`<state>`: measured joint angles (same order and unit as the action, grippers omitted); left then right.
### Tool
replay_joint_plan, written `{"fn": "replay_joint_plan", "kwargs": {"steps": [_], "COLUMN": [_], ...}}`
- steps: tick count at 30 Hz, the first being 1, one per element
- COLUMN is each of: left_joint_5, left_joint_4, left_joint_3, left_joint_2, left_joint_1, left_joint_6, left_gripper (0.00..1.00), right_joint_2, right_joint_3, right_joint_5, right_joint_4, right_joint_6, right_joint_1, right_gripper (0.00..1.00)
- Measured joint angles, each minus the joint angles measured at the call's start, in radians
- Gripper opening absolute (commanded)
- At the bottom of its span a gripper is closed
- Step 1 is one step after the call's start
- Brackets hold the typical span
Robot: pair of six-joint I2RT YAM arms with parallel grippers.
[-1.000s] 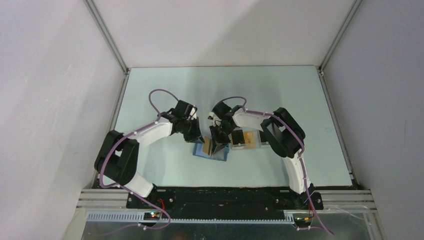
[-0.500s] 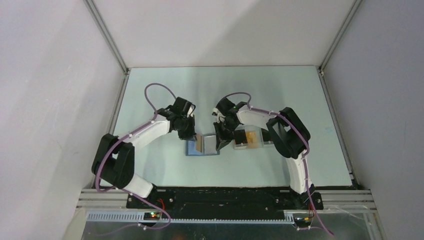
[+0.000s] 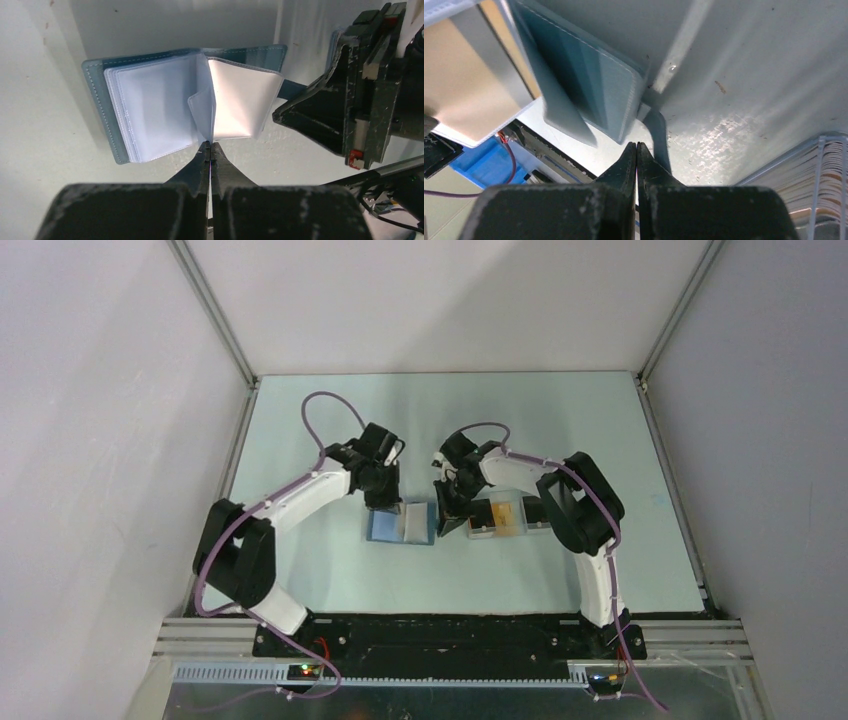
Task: Put the credit cards into the card holder
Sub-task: Turn over the card slot in the card holder.
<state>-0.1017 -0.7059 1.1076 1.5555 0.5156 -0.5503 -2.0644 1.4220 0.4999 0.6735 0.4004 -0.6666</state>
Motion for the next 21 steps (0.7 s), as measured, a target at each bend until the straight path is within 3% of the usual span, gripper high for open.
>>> {"fn": "replay_joint_plan", "kwargs": {"steps": [13, 17, 21], "left_joint_5": [0.092, 0.106, 0.096], "left_joint_4": [-0.065, -0.076, -0.089], "left_joint_3": [0.140, 0.186, 0.225], "left_joint_2": [0.167, 0.211, 0.258], "left_joint_1": [0.083, 0.115, 0.130], "left_joint_6": [-0.082, -0.105, -0.130], "left_gripper": [0.01, 0.22, 0.59], "right_joint_2": [0.019, 0.023, 0.031], "right_joint_3": [-0.061, -0.073, -0.085], "right_joint_5": [0.148, 0.164, 0.164], "right_joint_4": [-0.092, -0.113, -0.126], "right_joint_6": [0.056, 0.067, 0.071], "right_joint_1": [0.038, 0.043, 0.049], "right_gripper": [0.00, 0.00, 0.00]}}
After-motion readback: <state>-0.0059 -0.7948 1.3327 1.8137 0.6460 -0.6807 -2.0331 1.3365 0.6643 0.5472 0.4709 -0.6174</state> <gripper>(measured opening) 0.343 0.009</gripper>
